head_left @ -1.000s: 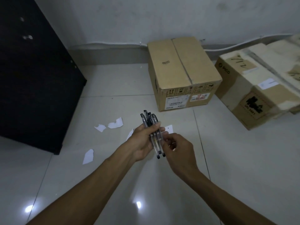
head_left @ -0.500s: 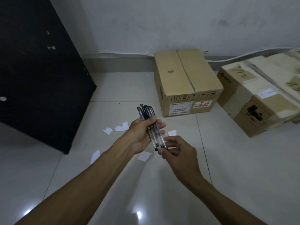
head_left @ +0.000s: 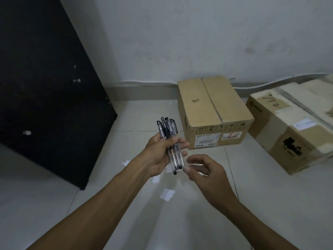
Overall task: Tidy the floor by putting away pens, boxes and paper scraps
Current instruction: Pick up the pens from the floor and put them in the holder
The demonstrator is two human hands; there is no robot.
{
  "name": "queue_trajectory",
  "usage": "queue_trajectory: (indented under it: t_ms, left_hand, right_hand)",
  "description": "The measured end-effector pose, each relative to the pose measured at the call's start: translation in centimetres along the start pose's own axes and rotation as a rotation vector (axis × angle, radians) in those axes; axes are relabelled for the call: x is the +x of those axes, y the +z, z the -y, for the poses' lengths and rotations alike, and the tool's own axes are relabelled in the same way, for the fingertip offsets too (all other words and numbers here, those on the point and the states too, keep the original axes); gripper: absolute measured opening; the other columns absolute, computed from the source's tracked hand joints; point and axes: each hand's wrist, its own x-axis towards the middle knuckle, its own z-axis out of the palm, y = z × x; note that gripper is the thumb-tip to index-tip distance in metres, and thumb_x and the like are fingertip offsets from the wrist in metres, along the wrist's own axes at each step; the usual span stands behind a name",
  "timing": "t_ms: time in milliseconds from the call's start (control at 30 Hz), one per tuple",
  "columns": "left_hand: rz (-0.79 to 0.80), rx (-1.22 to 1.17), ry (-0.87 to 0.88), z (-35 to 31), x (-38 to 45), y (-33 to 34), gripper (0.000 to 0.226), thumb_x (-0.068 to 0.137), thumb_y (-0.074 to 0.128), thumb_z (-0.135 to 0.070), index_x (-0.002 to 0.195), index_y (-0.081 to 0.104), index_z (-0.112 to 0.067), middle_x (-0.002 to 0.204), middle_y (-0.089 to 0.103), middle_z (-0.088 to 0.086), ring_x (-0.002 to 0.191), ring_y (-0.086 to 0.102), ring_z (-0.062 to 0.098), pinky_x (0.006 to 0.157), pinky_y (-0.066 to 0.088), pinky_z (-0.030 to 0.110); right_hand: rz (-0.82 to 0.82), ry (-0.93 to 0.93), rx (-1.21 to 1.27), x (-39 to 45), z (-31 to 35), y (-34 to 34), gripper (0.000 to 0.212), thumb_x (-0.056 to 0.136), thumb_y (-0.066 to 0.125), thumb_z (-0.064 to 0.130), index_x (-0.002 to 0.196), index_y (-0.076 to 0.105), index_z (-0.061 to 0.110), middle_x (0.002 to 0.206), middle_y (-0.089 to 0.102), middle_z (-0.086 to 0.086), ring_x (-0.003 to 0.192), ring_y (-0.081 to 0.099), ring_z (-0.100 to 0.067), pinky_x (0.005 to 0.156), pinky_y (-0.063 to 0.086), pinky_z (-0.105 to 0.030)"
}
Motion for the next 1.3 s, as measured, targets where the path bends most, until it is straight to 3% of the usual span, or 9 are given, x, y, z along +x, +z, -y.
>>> queue_trajectory:
  t_ms: [267,433,500,567,667,800,967,1133,1300]
  left_hand:
    - [-0.074,-0.059,0.097,-6.8,3.3,0.0,0.027,0.092,0.053,0.002,0.119,0.051,0.0,0.09,0.069,0.016,0.088,0.073,0.029,0.071,0.06,0.042]
    - [-0.134,-0.049,0.004,-11.9,1.0,2.6,0.023,0.092,0.055,0.0,0.115,0.054,-0.002,0.085,0.072,0.011,0.079,0.074,0.022,0.068,0.06,0.037]
    - [-0.15,-0.043,0.002,-14.9,-0.5,4.7,0.023,0.092,0.056,-0.001,0.115,0.055,-0.003,0.086,0.072,0.011,0.083,0.073,0.025,0.065,0.06,0.035]
    - [-0.175,-0.055,-0.012,-19.7,-2.2,7.4,0.023,0.091,0.056,-0.002,0.113,0.057,-0.005,0.091,0.072,0.013,0.095,0.071,0.03,0.075,0.06,0.04]
    - [-0.164,-0.106,-0.009,-26.5,-5.4,11.4,0.021,0.09,0.057,0.0,0.11,0.058,-0.005,0.082,0.074,0.01,0.087,0.073,0.025,0.086,0.056,0.045]
    - [-0.176,-0.119,0.031,-34.9,-9.4,15.6,0.023,0.092,0.053,0.002,0.114,0.056,-0.003,0.082,0.075,0.011,0.085,0.073,0.023,0.082,0.058,0.044]
    - [-0.197,-0.123,0.074,-46.1,-14.8,18.7,0.026,0.091,0.056,-0.001,0.117,0.055,-0.003,0.099,0.071,0.017,0.088,0.072,0.025,0.079,0.059,0.041]
    - [-0.25,-0.151,0.158,-55.1,-19.5,19.6,0.027,0.092,0.053,0.002,0.118,0.052,-0.003,0.09,0.071,0.014,0.078,0.072,0.024,0.065,0.058,0.038]
    - [-0.243,-0.172,0.243,-62.9,-23.3,17.4,0.018,0.093,0.051,0.004,0.11,0.053,-0.003,0.091,0.068,0.018,0.081,0.073,0.027,0.065,0.06,0.037]
  right_hand:
    - [-0.124,-0.137,-0.095,9.5,5.5,0.1,0.02,0.088,0.062,0.017,0.108,0.064,0.017,0.103,0.067,0.005,0.1,0.062,-0.007,0.088,0.053,-0.027]
    - [-0.107,-0.108,-0.114,11.3,14.0,-0.1,0.02,0.09,0.061,0.018,0.108,0.06,0.026,0.107,0.062,0.008,0.099,0.057,0.001,0.072,0.041,0.0]
    - [-0.09,-0.088,-0.099,11.0,18.1,-0.6,0.018,0.09,0.06,0.022,0.108,0.061,0.027,0.107,0.061,0.011,0.099,0.055,0.004,0.076,0.041,-0.002]
    - [-0.082,-0.075,-0.089,11.3,23.5,-2.0,0.016,0.091,0.059,0.023,0.106,0.062,0.026,0.102,0.063,0.013,0.093,0.057,0.008,0.076,0.044,-0.007]
    - [-0.064,-0.107,-0.102,11.3,31.7,-3.8,0.021,0.089,0.059,0.016,0.093,0.06,0.037,0.089,0.065,0.015,0.087,0.059,0.005,0.068,0.051,-0.011]
    - [-0.016,-0.133,-0.131,11.6,41.6,-5.5,0.023,0.087,0.06,0.017,0.089,0.059,0.04,0.087,0.064,0.012,0.082,0.059,0.001,0.065,0.052,-0.016]
    - [0.035,-0.208,-0.122,12.7,54.0,-7.2,0.026,0.09,0.058,0.015,0.088,0.056,0.041,0.088,0.062,0.018,0.084,0.061,0.004,0.067,0.048,-0.007]
    - [0.072,-0.254,-0.157,13.7,63.3,-7.3,0.024,0.092,0.058,0.025,0.115,0.061,0.024,0.111,0.06,0.013,0.104,0.056,-0.002,0.092,0.044,-0.019]
    - [0.16,-0.347,-0.224,14.3,70.7,-3.8,0.02,0.089,0.06,0.022,0.108,0.06,0.029,0.102,0.06,0.015,0.09,0.054,0.003,0.076,0.039,-0.005]
